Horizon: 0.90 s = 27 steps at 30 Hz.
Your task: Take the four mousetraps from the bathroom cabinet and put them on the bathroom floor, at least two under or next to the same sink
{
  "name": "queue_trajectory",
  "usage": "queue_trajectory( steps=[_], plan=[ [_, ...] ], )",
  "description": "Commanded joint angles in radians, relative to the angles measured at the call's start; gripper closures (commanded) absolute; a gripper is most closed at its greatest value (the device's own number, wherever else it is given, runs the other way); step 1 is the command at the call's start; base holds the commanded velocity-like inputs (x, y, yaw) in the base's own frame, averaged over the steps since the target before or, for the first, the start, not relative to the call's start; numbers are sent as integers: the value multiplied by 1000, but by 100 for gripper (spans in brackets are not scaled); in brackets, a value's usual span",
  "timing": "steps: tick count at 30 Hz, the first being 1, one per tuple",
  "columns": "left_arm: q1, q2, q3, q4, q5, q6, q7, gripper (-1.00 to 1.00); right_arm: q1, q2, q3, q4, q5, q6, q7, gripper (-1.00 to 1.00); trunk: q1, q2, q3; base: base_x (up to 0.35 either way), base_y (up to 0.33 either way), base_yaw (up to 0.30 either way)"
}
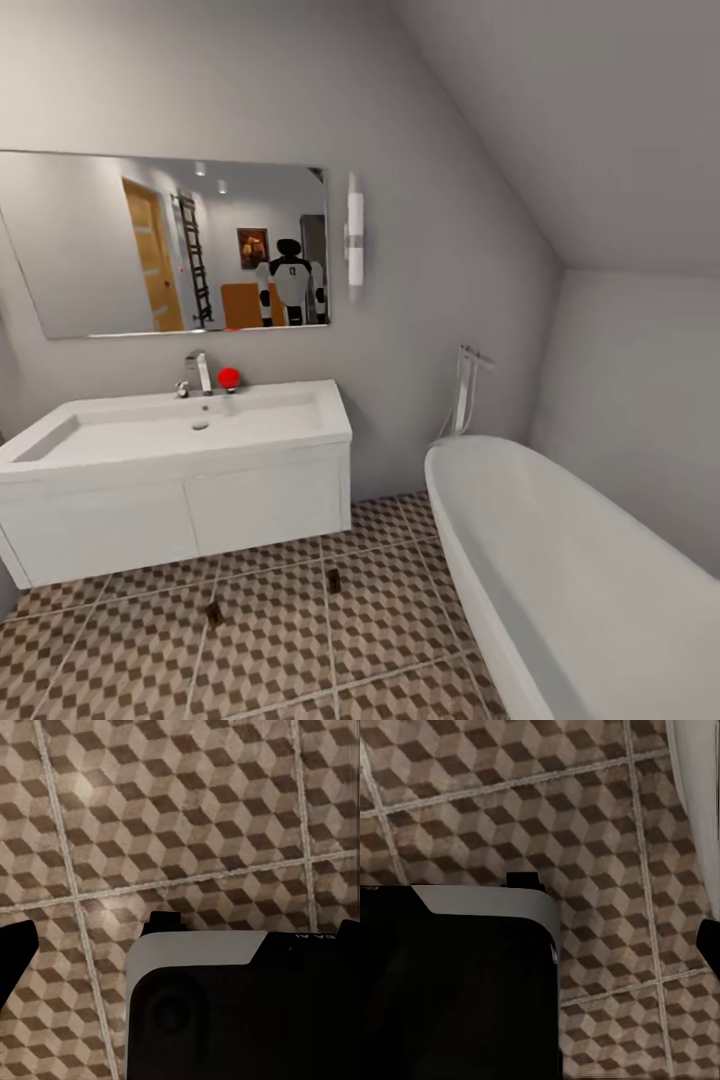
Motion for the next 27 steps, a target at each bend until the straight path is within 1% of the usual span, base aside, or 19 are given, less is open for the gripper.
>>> queue_trajectory(
  steps=[1,27],
  plan=[
    [0,0,-9,0,8,-3,-1,-100,-2,0,-9,3,10,-5,-3,-100,0,-1,-1,0,0,-296],
    [0,2,-13,0,10,-3,-1,-100,-2,0,-10,5,10,-4,4,-100,0,-1,-1,0,0,-296]
  ],
)
